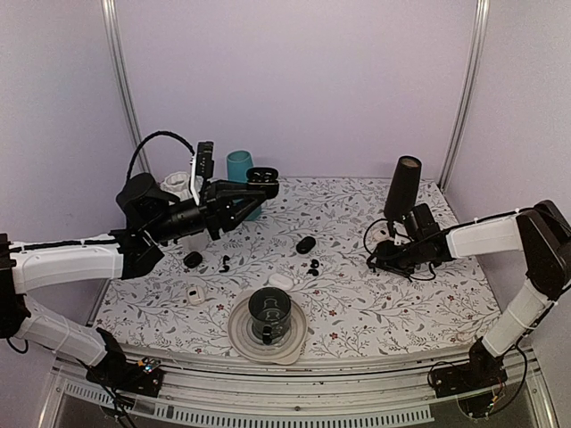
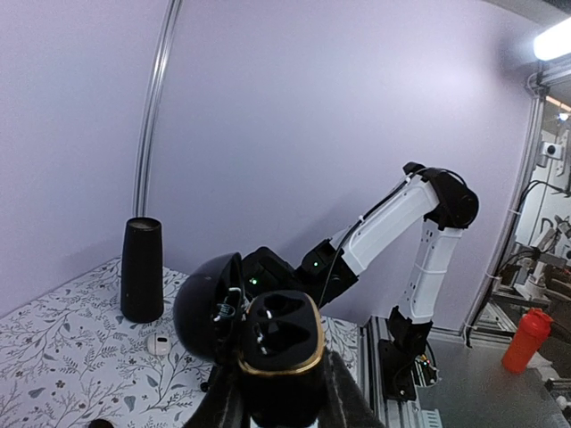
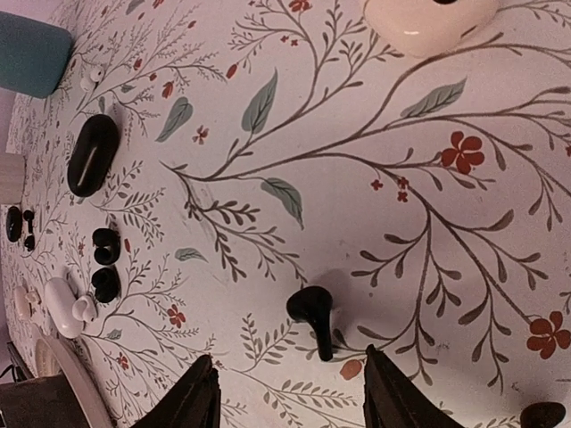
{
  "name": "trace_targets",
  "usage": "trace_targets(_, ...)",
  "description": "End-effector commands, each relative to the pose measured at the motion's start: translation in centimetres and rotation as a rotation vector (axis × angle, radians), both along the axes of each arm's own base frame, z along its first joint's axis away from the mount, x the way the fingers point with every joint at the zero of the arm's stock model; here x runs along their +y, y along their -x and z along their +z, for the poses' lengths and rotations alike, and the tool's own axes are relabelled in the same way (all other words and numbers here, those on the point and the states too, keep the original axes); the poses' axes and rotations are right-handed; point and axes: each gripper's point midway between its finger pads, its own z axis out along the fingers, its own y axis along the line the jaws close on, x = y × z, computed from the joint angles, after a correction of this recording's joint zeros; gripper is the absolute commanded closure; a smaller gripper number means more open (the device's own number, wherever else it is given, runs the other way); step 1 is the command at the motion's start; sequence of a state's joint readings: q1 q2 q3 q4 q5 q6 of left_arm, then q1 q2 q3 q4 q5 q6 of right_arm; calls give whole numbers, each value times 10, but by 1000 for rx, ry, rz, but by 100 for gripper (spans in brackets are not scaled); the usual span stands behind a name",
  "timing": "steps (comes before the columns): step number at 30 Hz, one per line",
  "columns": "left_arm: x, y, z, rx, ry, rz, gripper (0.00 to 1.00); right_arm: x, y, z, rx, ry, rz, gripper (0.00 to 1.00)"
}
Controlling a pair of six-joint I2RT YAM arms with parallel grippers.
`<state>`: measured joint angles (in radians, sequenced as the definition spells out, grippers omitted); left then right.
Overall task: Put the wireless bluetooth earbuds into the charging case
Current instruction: Adjust the left earbud at the center of the board.
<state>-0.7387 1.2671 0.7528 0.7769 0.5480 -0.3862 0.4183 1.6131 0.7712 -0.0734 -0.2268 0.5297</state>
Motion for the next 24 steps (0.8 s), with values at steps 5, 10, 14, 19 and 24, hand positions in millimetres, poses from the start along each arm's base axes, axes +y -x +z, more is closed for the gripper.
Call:
trace_targets(5,6,-2,4,-20,2,26,100,1,-1,-19,15,-13,-26,44)
trace_targets(10,7,-3,3,-18,1,34,100,7,3,-22,21,-8,-16,44)
trace_targets(14,7,-3,2,-18,1,33,100,17,6,-19,24,-19,-1,44)
trace_targets(19,7,-3,2,-17,1,35,100,40,10,-10,17,-39,39,44)
trace_targets(24,7,-3,2,-13,1,30,100,43,7,-1,-5,-26,34,44)
